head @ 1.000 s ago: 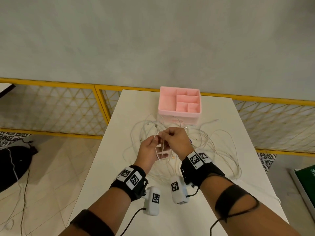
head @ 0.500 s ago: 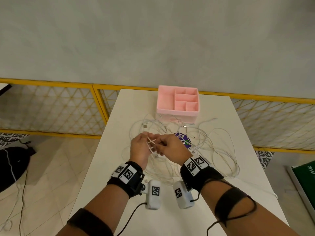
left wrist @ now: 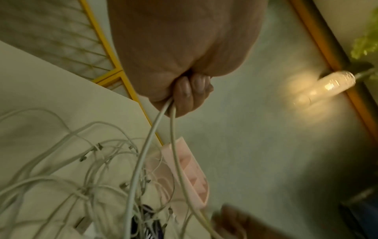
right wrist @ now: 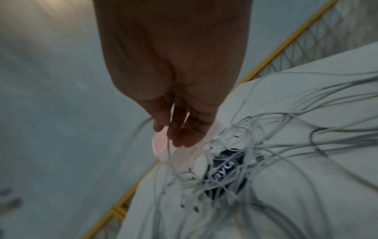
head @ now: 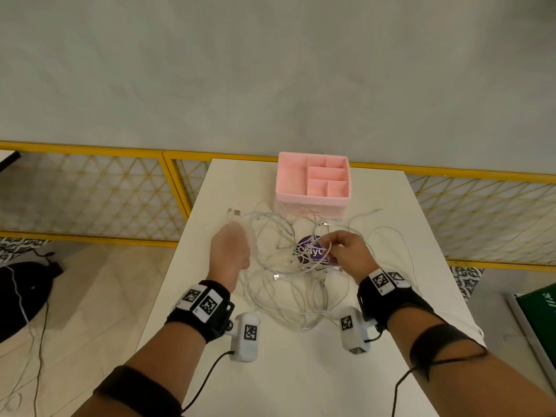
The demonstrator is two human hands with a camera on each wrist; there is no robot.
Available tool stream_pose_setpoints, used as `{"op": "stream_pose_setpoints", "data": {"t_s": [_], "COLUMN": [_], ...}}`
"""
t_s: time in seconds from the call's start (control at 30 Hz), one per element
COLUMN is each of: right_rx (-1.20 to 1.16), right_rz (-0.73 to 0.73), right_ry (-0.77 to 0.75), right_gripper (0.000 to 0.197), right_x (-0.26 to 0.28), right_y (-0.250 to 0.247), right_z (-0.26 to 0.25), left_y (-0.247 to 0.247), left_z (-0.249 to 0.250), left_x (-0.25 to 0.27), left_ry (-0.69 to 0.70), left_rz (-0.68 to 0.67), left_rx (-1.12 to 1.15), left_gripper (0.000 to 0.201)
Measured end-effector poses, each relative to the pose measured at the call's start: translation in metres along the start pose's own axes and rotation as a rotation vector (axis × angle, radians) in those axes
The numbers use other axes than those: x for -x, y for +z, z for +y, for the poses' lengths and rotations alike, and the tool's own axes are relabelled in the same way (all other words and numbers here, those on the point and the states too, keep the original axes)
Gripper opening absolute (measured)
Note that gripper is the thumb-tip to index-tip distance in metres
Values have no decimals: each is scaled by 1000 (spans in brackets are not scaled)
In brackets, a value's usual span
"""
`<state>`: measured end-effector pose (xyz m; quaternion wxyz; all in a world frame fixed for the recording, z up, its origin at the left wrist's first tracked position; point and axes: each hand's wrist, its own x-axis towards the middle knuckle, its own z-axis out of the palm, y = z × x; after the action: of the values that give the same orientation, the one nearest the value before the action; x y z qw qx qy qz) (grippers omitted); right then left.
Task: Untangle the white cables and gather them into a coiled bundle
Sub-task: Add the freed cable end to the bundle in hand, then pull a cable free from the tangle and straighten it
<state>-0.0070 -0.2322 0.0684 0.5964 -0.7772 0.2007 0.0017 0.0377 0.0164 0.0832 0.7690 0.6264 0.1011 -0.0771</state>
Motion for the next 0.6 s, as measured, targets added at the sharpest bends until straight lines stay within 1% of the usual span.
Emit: {"op": "stream_pose_setpoints", "data": {"t_s": [0.03, 0.1, 0.2, 0.27, 0.37, 0.43, 0.47, 0.53, 0.6], "right_rx": [-151, -315, -305, -302, -282, -250, -231, -208, -236], "right_rz": [11, 23, 13, -19, -96, -145, -177, -240, -227], "right_ry": [2, -71, -212, -246, -210, -149, -115, -67, -44], "right_gripper": [32, 27, 21, 24, 23, 21, 20, 20, 21], "right_x": [1, 5, 13, 19, 28, 34, 37, 44, 47], "right_y": [2, 6, 15, 24, 39, 45, 48, 53, 58], "right_z": [-10, -32, -57, -64, -57, -42, -35, -23, -18], "left_y": [4, 13, 28, 37, 46, 47, 47, 47, 45], "left_z": [-5, -13, -19, -18, -10, -4, -2, -2, -7], "left_x": [2, 8, 17, 20, 20, 19, 17, 15, 13], "left_ry": [-9, -40, -69, -83, -129, -129, -115, -80, -57], "left_rz": [-15, -49, -112, -138, -96, -58, -49, -53, -59], "left_rx": [-52, -107, -70, -6, 125, 189, 184, 89, -55], "left_gripper": [30, 27, 22, 18, 15, 16, 17, 17, 14]}}
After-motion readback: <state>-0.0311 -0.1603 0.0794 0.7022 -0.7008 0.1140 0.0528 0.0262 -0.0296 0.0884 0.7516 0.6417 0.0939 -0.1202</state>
